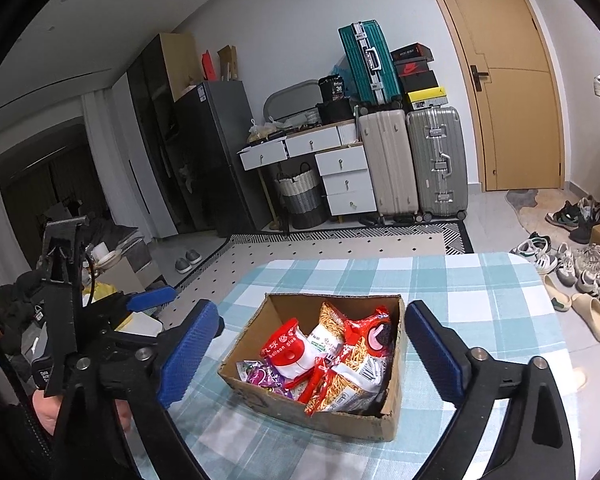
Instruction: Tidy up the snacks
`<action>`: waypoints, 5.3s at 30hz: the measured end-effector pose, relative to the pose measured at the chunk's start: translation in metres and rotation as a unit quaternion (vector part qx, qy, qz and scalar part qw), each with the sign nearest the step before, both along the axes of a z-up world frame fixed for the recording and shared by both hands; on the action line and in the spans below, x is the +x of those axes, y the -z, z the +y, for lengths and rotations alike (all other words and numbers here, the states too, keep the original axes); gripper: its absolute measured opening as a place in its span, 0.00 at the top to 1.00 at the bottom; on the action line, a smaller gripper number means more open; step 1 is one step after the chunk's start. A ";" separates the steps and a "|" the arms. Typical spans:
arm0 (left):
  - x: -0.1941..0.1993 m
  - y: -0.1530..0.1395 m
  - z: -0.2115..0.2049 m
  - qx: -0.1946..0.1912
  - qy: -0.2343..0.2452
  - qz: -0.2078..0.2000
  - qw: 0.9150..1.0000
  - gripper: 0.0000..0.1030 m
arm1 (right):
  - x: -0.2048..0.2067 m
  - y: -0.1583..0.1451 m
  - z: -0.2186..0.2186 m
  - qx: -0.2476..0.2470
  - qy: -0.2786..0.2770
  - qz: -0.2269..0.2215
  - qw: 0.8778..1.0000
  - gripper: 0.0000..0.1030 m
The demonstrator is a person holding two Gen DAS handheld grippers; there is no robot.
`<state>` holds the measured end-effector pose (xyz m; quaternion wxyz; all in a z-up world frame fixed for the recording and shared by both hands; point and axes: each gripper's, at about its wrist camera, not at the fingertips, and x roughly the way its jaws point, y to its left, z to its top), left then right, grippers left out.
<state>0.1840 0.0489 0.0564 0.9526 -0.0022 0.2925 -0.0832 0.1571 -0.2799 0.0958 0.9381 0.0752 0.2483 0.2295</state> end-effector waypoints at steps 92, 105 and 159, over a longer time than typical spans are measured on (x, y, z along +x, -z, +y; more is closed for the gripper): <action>-0.128 0.133 0.053 0.001 -0.067 -0.143 0.987 0.01 | -0.140 0.130 -0.037 -0.110 0.120 -0.100 0.982 0.01; -0.128 0.133 0.053 0.001 -0.067 -0.143 0.987 0.01 | -0.141 0.130 -0.037 -0.110 0.120 -0.100 0.982 0.01; -0.129 0.134 0.053 0.001 -0.067 -0.143 0.987 0.01 | -0.140 0.130 -0.037 -0.110 0.119 -0.100 0.982 0.01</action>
